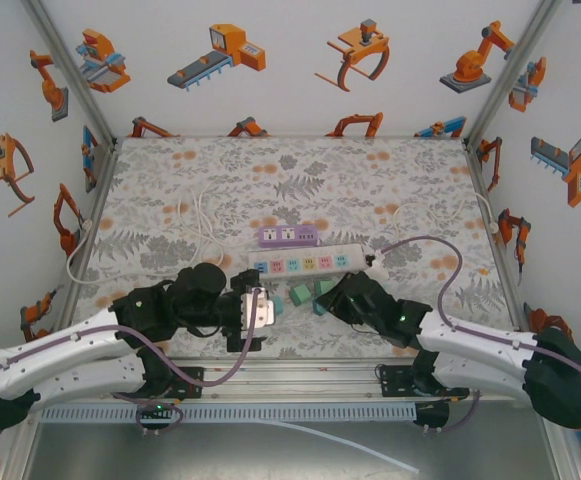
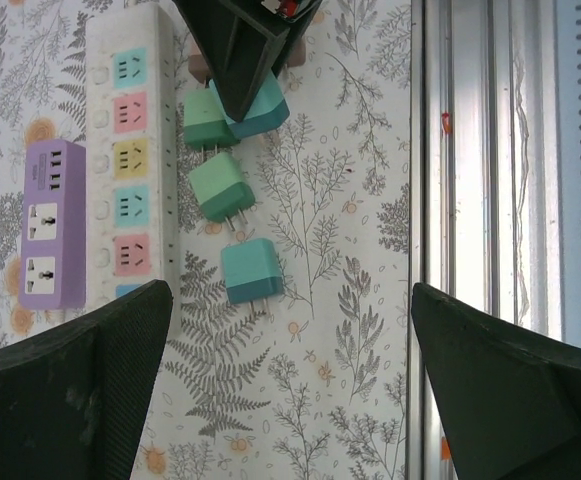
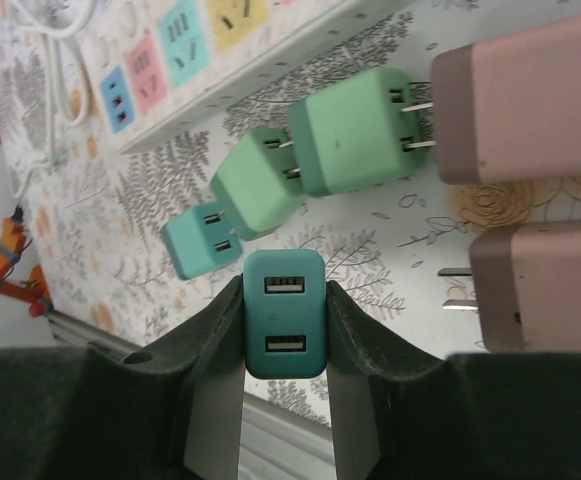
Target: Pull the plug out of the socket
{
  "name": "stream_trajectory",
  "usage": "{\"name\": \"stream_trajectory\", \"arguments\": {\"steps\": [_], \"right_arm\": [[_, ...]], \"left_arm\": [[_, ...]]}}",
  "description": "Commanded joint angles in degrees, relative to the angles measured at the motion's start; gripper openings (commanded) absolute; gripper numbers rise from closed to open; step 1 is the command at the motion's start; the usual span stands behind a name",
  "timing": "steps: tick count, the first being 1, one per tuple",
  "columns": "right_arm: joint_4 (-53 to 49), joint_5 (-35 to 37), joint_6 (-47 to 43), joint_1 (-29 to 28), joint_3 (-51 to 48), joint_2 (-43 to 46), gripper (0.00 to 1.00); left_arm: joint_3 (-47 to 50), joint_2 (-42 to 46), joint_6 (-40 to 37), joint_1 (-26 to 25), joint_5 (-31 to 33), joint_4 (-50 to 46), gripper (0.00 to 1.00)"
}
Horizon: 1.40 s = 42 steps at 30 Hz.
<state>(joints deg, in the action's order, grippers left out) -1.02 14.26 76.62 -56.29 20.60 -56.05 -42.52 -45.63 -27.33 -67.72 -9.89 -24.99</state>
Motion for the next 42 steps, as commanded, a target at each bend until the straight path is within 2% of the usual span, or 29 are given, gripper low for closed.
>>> {"name": "stream_trajectory", "arguments": {"steps": [1, 8, 18, 28, 34, 38, 40, 42], "right_arm": [[1.95, 5.40, 1.78, -0.96, -0.88, -1.45, 0.20], [4.57, 5.24, 2.19, -1.48, -2.14, -4.69, 0.24], [3.92, 5.24, 4.14, -2.31, -1.64, -7.11, 0.43], [-6.54, 7.18, 4.80, -2.81, 0.22, -0.93, 0.51], [-12.37, 9.05, 4.19, -2.78, 2.19, 4.90, 0.55], [-16.57, 15.45, -2.16, -2.71, 5.24, 9.51, 0.55], [-18.46, 20.35, -8.31, -2.60, 7.35, 11.17, 0.55], [-19.20, 26.77, -18.50, -2.53, 9.92, 12.24, 0.57]], "left_arm": [[0.28, 0.29, -2.26, -0.38, 0.60, -1.30, 0.97], [1.28, 1.61, -1.08, -0.36, 0.98, -1.11, 0.97], [1.51, 1.64, -0.79, -0.34, 1.90, -0.87, 0.97], [2.53, 3.49, 0.00, -0.34, 1.54, 0.11, 0.97], [2.60, 3.40, 0.48, -0.37, 3.87, 0.29, 0.97], [2.58, 2.52, 2.41, -0.35, 7.66, 1.79, 0.97], [2.88, 2.37, 3.58, -0.31, 9.71, 3.06, 0.97], [3.54, 2.69, 4.69, -0.31, 12.53, 5.12, 0.97]]}}
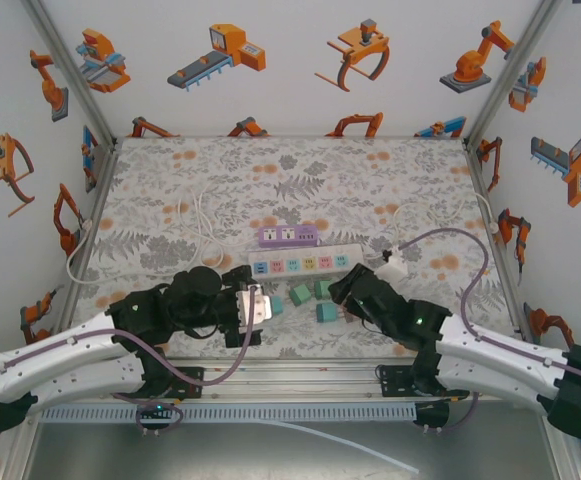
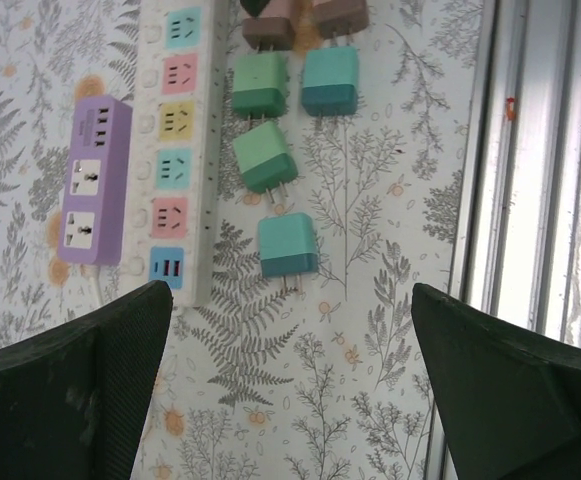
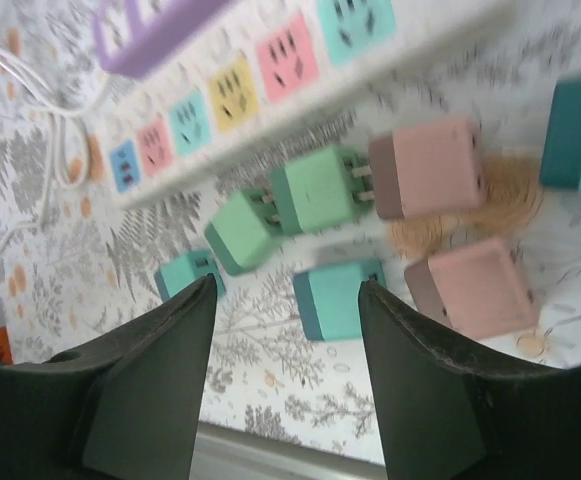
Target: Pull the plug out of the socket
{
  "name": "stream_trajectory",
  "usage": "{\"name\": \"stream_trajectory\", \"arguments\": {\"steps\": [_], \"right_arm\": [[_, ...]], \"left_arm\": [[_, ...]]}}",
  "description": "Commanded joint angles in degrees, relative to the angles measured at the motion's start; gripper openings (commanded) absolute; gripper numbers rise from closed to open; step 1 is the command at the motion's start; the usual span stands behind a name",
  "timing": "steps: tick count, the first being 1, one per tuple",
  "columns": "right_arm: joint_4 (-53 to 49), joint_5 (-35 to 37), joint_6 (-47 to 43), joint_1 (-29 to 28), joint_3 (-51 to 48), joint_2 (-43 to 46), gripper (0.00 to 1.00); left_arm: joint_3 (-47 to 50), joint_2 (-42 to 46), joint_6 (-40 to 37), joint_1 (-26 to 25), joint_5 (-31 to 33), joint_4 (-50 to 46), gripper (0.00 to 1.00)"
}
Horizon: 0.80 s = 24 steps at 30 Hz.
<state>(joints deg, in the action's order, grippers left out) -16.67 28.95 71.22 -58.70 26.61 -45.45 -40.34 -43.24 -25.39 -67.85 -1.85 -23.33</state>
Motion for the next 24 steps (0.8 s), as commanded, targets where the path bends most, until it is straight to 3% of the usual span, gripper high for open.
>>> {"name": "stream_trajectory", "arguments": {"steps": [1, 3, 6, 8, 11, 16, 21, 24], "right_arm": [[-3.55, 14.86, -16.92, -0.08, 4.89, 1.77, 0.58], [-3.08, 21.20, -25.66, 0.61, 6.83, 1.22, 0.61], [-0.30, 27.11, -37.46, 5.07, 8.63, -0.89, 0.76], [3.20, 24.91, -44.11, 10.95, 8.50, -2.30, 0.80], [9.69, 15.15, -49.33, 22.14, 6.69, -4.27, 0.84], [23.33, 7.34, -57.84, 35.68, 2.61, -10.60, 0.94], [26.40, 2.77, -58.53, 47.15, 4.93, -21.17, 0.99], [31.71, 1.72, -61.75, 50.31, 6.19, -27.31, 0.99]], "left_arm": [[1.83, 0.56, 3.33, -0.18, 6.08, 4.48, 0.97], [3.14, 1.33, 4.51, -0.15, 10.81, 7.36, 0.97], [5.32, 2.73, 6.23, 0.03, 19.27, 11.53, 0.97], [6.76, 3.40, 6.99, 0.59, 24.26, 13.83, 0.97], [8.93, 4.10, 8.32, 3.75, 28.45, 16.82, 0.97], [14.93, 5.49, 14.15, 15.42, 32.46, 25.98, 0.97], [20.70, 2.85, 21.32, 29.58, 37.15, 34.47, 0.97], [24.05, -2.00, 20.67, 34.61, 40.08, 42.21, 0.97]]}}
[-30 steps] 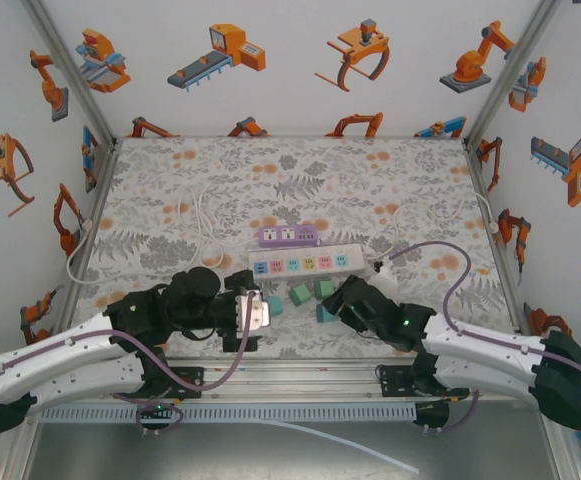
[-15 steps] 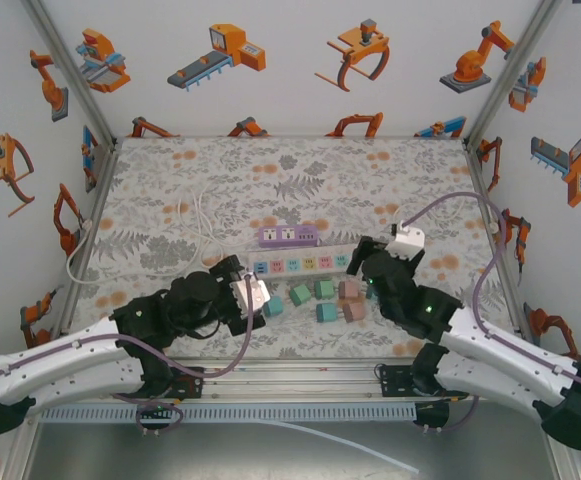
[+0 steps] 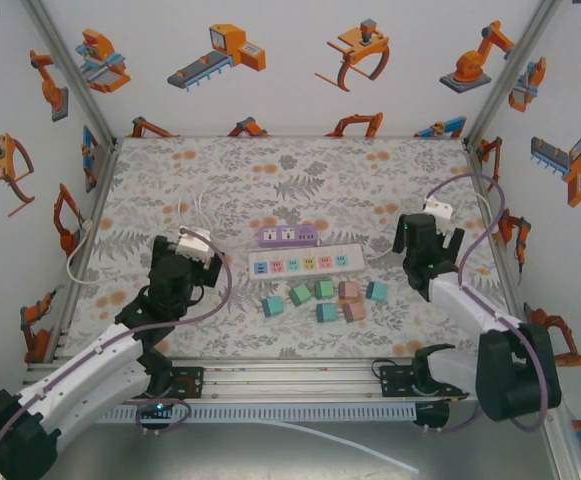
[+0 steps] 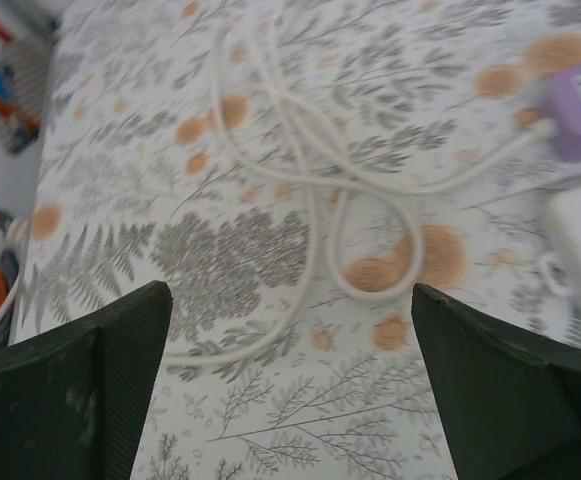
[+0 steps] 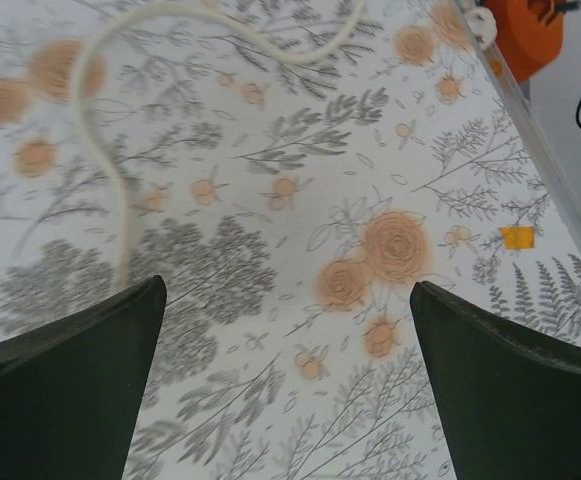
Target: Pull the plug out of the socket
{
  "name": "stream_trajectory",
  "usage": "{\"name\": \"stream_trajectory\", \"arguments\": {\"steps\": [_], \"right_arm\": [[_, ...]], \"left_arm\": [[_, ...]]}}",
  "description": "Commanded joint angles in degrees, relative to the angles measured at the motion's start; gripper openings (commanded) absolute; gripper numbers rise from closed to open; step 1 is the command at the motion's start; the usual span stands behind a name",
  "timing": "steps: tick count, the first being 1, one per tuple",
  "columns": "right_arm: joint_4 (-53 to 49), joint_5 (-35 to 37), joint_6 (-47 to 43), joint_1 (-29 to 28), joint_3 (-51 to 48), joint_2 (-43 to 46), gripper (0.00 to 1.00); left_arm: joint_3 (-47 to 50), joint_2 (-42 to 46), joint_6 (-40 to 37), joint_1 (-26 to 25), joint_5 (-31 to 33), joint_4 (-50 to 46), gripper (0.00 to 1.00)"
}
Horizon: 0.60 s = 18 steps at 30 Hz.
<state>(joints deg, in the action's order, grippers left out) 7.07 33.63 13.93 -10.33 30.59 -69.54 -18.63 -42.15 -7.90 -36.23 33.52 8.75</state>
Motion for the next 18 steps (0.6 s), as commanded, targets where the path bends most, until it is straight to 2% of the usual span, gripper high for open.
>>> {"name": "stream_trajectory", "arguments": {"steps": [1, 4, 8, 9, 11, 15, 18], "right_arm": [[11.67, -3.34, -6.36, 2.42, 1.28, -5.01, 0.99], [21.87, -5.43, -9.43, 4.26, -0.87, -11.74, 0.99], [31.32, -10.09, -11.83, 5.42, -1.56, -17.81, 1.00], [29.36, -10.67, -10.98, 5.69, -1.03, -17.60, 1.00], [30.68, -13.17, -10.46, 6.91, -2.04, -17.11, 0.99], [34.90, -17.07, -10.60, 8.07, -4.88, -16.27, 1.00], [35.70, -21.02, -9.82, 9.77, -5.57, -16.31, 1.00]], "left_arm": [[2.60, -4.74, 2.77, 4.14, 5.48, 11.69, 0.97], [3.52, -10.80, 3.70, 10.90, 2.73, 17.54, 0.97], [4.54, -19.77, 7.36, 20.94, -8.76, 27.04, 0.97], [4.39, -22.65, 7.85, 22.78, -10.88, 30.08, 0.97], [3.20, -28.34, 8.34, 25.21, -13.28, 34.55, 0.97], [-1.31, -35.93, 6.26, 27.13, -16.73, 36.44, 0.97], [-2.55, -42.39, 8.26, 30.34, -19.45, 40.11, 0.97]]}}
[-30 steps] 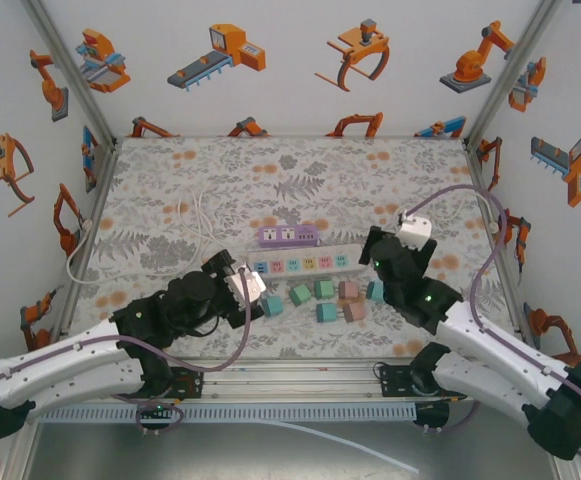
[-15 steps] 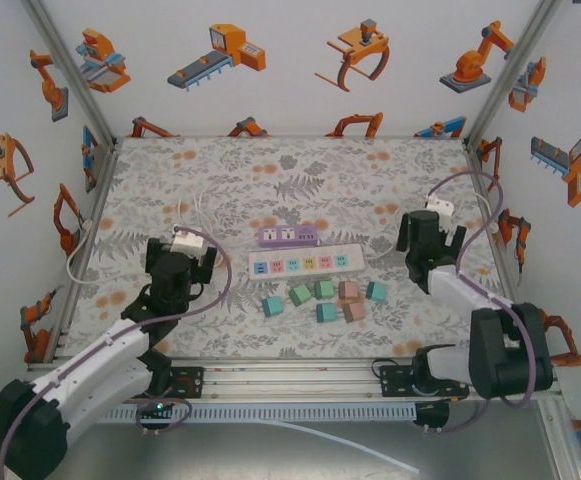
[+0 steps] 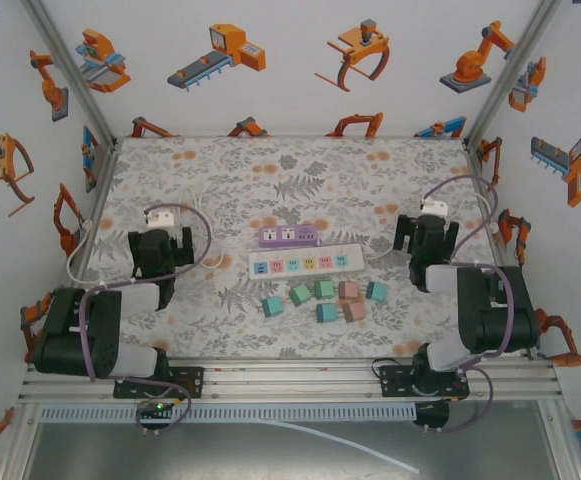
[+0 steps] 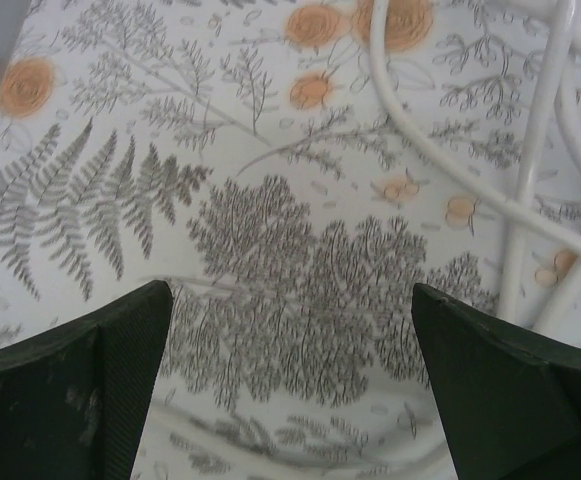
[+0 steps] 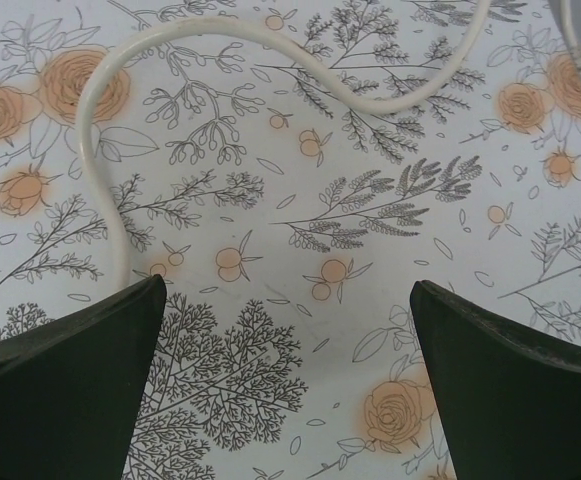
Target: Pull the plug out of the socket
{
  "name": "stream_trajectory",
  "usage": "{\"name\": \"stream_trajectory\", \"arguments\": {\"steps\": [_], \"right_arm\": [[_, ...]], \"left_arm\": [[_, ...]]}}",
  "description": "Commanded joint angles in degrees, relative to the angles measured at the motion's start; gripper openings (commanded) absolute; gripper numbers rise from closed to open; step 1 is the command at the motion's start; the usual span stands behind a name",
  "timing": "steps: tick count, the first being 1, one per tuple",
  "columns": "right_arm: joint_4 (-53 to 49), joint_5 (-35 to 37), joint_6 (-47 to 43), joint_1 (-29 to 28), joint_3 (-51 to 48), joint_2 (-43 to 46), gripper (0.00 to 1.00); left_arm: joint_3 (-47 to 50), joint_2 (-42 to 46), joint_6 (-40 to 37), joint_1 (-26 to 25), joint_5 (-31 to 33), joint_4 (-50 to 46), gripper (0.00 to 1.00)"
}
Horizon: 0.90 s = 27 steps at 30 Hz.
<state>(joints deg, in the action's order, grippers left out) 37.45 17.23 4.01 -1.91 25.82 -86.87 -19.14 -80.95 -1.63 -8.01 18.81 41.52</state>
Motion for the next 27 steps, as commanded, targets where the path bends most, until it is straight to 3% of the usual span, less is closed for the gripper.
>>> {"name": "stream_trajectory", "arguments": {"steps": [1, 2, 3, 4, 5, 6, 8, 27], "right_arm": [[6.68, -7.20, 0.64, 2.47, -1.42, 0.65, 1.00], [9.91, -9.99, 0.67, 3.21, -2.89, -0.58, 1.00], [16.44, -11.33, -0.07, 3.31, -4.79, -2.36, 1.00], [14.70, -11.34, 0.31, 3.32, -5.57, -0.83, 1.00], [17.09, -11.37, 0.03, 3.29, -6.00, -1.58, 1.00], [16.94, -10.69, 0.49, 3.27, -5.70, -1.62, 0.99], [14.98, -6.45, 1.88, 3.23, -4.95, -1.66, 0.99], [13.92, -7.43, 1.21, 3.02, -4.51, -1.55, 0.99]], "left_arm": [[-1.87, -6.63, 3.06, 3.40, -6.15, 9.99, 0.97], [-2.31, -9.18, 3.36, 4.34, -7.03, 13.43, 0.97], [-3.25, -8.02, 4.11, 4.69, -7.26, 9.97, 0.97], [-4.49, -6.38, 5.04, 5.49, -8.88, 4.05, 0.97], [-3.91, -7.58, 4.75, 5.81, -9.52, 7.19, 0.97], [-3.22, -8.13, 4.51, 5.81, -9.66, 10.00, 0.97], [-4.04, -7.06, 4.88, 5.81, -9.49, 5.79, 0.97], [-3.81, -7.36, 4.61, 5.67, -9.23, 7.14, 0.97]]}}
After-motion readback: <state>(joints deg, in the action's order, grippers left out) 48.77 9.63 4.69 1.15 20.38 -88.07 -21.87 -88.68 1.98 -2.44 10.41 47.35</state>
